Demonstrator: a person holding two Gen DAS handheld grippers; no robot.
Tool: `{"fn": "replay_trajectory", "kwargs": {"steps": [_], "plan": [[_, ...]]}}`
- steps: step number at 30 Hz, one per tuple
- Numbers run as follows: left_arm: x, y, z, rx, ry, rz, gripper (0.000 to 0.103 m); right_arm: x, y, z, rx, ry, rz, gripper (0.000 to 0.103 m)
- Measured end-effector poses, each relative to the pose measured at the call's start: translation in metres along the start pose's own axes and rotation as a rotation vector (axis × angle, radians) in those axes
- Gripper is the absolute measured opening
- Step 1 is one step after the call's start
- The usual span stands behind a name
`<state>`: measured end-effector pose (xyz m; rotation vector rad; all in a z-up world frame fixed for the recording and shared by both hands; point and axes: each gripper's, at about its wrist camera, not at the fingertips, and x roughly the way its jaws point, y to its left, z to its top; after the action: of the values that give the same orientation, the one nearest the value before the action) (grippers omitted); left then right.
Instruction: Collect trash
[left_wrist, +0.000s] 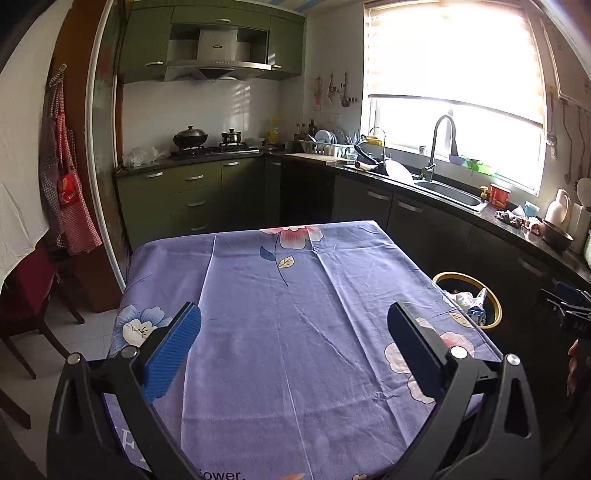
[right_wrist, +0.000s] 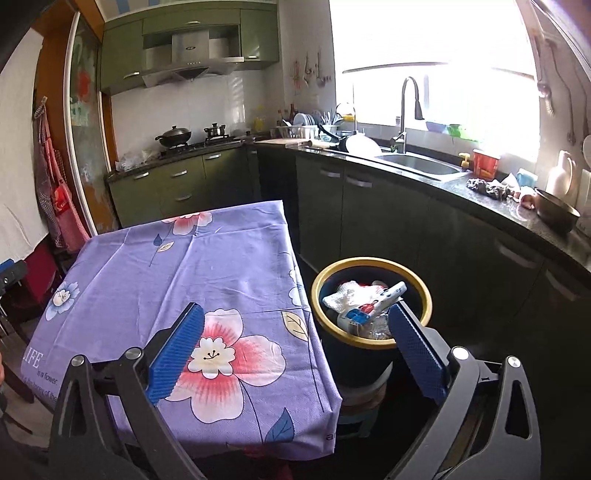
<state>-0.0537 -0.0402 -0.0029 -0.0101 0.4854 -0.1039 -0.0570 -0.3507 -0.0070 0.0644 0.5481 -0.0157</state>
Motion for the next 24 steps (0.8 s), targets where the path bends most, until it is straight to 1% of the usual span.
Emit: {"fn": "replay_trajectory", "kwargs": {"steps": [9, 24], "plan": [[-0.0087, -0.0079, -0.0005, 0.017, -0.007, -0.006, 0.096, -0.0093, -0.0008, -0.0033, -0.008, -0.014, -0.004, 0.098], [-0.0025, -0.0094, 0.0004, 0.027, 0.009, -0.023, 0.096, -0.0022, 0.0007, -0.0021, -0.012, 0.0, 0.004, 0.098]]}}
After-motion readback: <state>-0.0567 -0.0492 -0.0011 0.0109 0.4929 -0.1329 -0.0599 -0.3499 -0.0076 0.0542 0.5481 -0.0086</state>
